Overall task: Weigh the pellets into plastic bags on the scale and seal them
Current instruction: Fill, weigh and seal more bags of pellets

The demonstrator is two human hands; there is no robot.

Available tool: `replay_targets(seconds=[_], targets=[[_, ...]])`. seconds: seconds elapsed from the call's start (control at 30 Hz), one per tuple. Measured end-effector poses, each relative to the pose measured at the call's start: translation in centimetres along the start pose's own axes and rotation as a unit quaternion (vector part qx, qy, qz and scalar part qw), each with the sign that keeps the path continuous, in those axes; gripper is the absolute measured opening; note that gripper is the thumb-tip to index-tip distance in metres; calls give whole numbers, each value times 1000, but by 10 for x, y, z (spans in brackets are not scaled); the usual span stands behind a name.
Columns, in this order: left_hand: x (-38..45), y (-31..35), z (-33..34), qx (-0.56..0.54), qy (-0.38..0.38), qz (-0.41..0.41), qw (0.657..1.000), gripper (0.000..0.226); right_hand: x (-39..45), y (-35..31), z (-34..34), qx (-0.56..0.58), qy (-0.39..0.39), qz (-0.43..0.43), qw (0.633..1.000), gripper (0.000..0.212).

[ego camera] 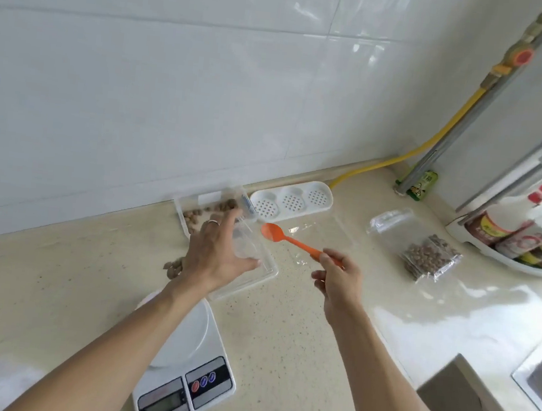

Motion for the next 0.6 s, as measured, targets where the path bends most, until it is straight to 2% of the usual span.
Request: replay_targets(seconds=[0.17, 0.3, 0.4, 0.5, 0.6], targets=[[-25, 12, 21, -11, -41, 39, 998, 98, -34, 68, -36, 9, 64, 108, 992, 13], [-36, 13, 26, -14, -59, 44, 997, 98, -50, 94, -47, 0, 79, 131, 988, 15], [-40, 10, 26, -9, -59, 56, 997, 97, -56, 101, -51, -14, 62, 116, 991, 18], [-40, 10, 26, -3, -59, 61, 996, 98, -56, 104, -54, -77, 51, 94, 991, 23], [-39, 9, 25, -10, -61, 65, 996, 99, -51, 105, -55, -214, 57, 80, 972, 32]])
Point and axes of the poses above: each hand's wrist, its own x-axis towards the middle knuckle, its own z-axis out of the palm, y = z × x, the point moved 3 cm from there along x, towards the middle knuckle, and after that the axes turned 7 degrees about -z, right-handed, at the moved point
